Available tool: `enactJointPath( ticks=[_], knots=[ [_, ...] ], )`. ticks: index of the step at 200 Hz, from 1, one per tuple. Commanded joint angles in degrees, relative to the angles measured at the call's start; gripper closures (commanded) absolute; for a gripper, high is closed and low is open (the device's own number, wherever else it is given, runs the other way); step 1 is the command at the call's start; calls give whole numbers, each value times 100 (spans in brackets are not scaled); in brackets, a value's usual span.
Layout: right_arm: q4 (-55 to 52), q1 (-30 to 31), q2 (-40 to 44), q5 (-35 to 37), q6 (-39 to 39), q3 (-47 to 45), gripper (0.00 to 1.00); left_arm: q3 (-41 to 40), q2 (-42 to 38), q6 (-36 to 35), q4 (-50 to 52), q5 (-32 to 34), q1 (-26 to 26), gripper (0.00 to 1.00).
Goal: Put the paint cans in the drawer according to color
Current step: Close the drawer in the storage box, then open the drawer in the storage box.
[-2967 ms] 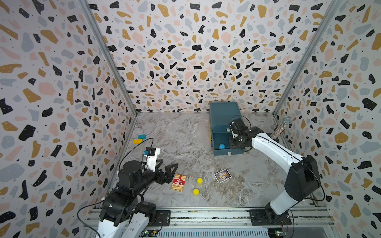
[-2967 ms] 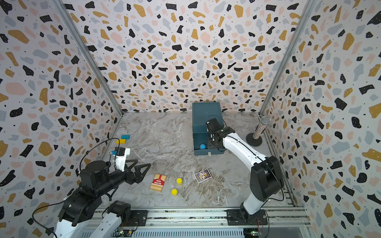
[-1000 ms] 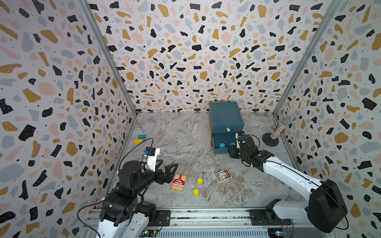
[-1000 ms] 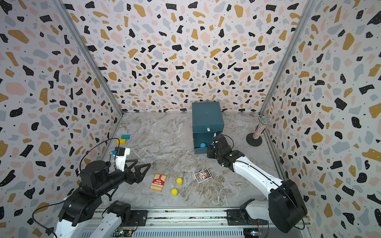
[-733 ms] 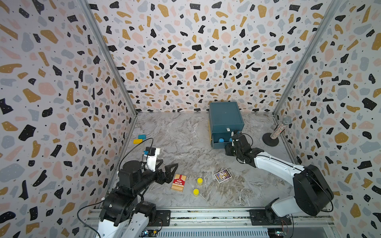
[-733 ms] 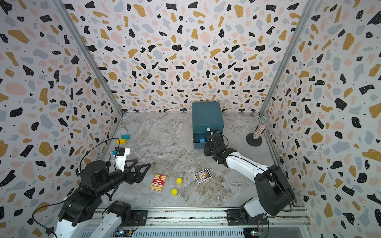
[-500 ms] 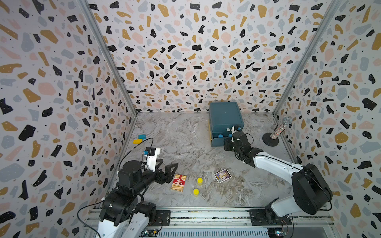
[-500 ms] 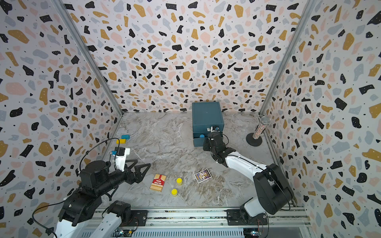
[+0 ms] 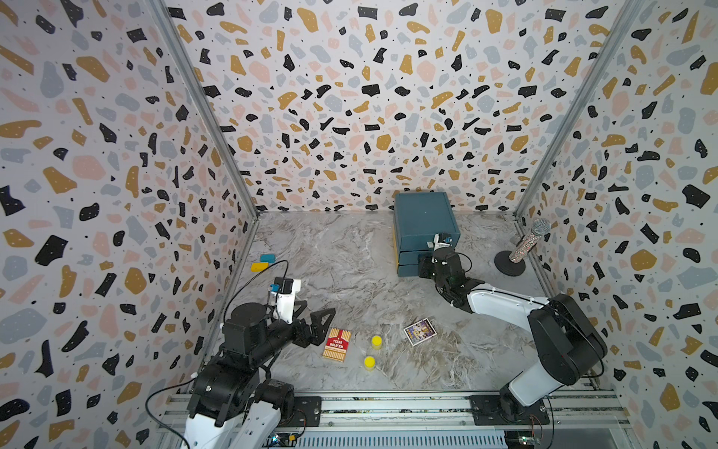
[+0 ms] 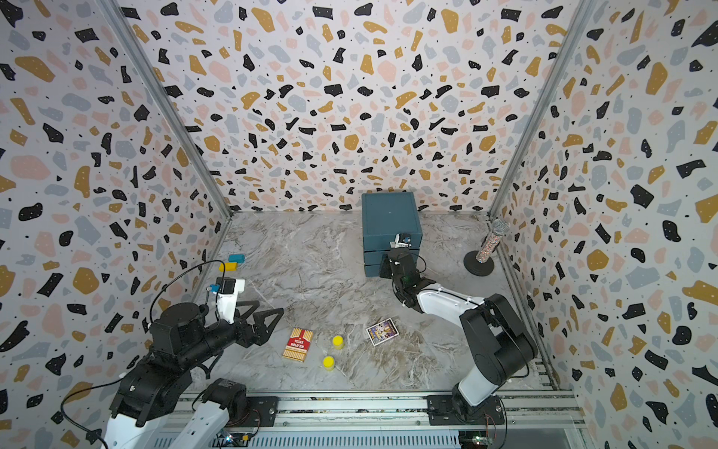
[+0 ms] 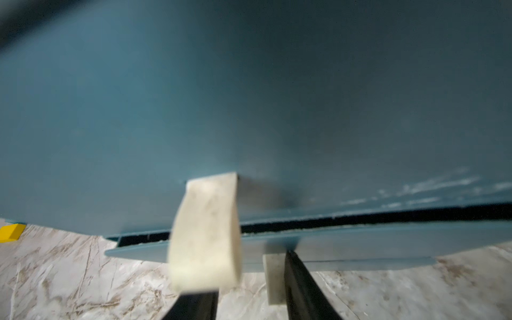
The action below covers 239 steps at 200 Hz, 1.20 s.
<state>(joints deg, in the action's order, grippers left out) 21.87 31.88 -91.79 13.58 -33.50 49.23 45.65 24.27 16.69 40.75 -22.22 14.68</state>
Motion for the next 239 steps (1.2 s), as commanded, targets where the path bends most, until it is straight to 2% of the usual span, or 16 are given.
enactJointPath(
  ticks=[1,62,102,126,145,160,215,239],
  knots=[
    [364,-41,-4,68,-110,81,54,86,8,-52,-173,-98,-35,2],
    [490,-85,-135,-101,-323,87,46,99,10,-69,-174,-97,-35,2],
    [-894,-84,529,90,-614,-37,46,95,-10,-69,-180,-89,-42,2],
    [-1389,-115,1045,-81,-1300,-601,49,85,-33,-73,-178,-98,-44,2],
    [-957,-141,1313,-373,-2055,-1227,51,87,-45,-62,-177,-99,-44,2],
    [-797,-219,1235,-625,-2642,-1320,51,88,-52,-67,-173,-99,-45,2],
    [1023,-505,40,-1206,-4150,-1338,53,86,-100,-67,-177,-99,-52,2],
    [1490,-525,-381,-1349,-4406,-1188,53,95,-100,-77,-178,-125,-50,2]
  ],
)
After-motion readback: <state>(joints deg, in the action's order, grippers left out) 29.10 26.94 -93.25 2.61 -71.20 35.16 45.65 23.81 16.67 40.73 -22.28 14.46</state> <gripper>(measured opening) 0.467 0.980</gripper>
